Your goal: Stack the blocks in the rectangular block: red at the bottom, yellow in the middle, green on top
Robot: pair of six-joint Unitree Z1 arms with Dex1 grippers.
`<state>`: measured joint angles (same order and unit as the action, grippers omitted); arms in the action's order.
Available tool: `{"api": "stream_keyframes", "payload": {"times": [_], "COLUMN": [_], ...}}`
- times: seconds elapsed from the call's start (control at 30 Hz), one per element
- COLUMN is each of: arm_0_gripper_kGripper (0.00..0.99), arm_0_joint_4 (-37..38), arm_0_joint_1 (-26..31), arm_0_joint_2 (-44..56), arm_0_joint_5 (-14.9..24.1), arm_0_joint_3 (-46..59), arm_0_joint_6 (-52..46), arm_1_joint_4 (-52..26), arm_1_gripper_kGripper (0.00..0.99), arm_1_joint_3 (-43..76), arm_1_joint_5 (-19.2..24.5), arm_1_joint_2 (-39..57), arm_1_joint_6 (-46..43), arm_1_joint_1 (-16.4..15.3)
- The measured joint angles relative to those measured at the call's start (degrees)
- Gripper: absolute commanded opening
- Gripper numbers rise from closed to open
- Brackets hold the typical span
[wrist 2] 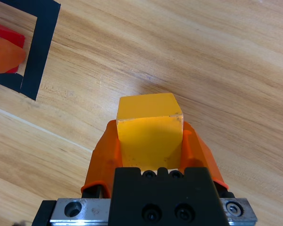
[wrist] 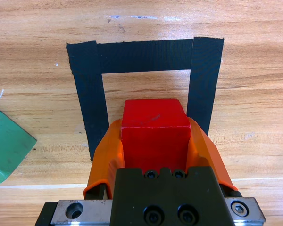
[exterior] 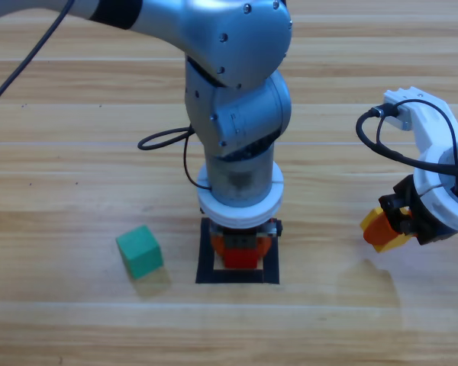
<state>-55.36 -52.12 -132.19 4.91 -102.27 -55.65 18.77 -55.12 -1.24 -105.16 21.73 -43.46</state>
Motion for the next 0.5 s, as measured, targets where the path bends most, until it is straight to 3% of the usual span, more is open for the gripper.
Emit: {"api": "stream_keyframes", "payload": {"times": [0.13, 0.37, 0.5], "arm_0_gripper_kGripper": [0.011, 0.319, 0.408], "arm_0_joint_4": [0.6, 0.9, 1.0], "arm_0_joint_1": [0.1, 0.5, 0.5], "arm_0_joint_2": [0.4, 0.8, 0.8], "arm_0_joint_5": [0.0, 0.0, 0.0], "arm_0_joint_3": [1.0, 1.6, 1.6], "arm_0_joint_6": [0.0, 0.0, -0.1], "arm_1_joint_4": [0.0, 0.0, 0.0], "arm_1_gripper_kGripper": [0.0, 0.0, 0.0], "arm_1_joint_3": [0.0, 0.0, 0.0], "arm_1_joint_5": [0.0, 0.0, 0.0], "arm_1_joint_2": [0.0, 0.0, 0.0], "arm_1_joint_6": [0.0, 0.0, 0.0], "arm_1_joint_1": [0.0, 0.0, 0.0]}}
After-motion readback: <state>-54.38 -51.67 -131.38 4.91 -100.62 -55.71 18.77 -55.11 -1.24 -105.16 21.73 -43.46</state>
